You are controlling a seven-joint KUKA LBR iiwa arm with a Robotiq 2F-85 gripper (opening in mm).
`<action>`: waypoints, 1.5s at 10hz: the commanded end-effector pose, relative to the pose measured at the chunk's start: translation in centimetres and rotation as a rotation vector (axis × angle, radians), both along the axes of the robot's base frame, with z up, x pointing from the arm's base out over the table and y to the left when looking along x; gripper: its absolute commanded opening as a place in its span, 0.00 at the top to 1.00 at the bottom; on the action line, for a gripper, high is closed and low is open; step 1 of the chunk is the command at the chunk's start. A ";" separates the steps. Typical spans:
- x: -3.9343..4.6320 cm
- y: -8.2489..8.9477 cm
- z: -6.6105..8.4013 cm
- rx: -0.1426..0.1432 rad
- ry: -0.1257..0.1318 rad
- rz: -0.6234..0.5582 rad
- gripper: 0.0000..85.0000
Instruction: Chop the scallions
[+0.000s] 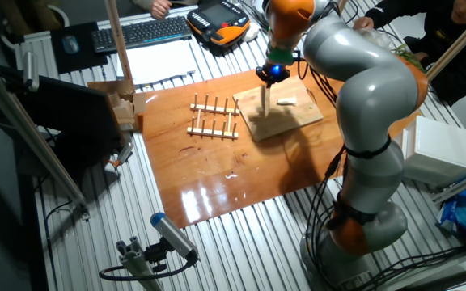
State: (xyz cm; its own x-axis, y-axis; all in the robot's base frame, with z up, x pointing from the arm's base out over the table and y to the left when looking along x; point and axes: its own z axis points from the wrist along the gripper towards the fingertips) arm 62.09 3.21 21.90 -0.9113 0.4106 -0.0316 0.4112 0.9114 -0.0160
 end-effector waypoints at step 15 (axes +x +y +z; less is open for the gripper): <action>0.65 -8.4 -1.7 0.023 0.017 0.209 1.00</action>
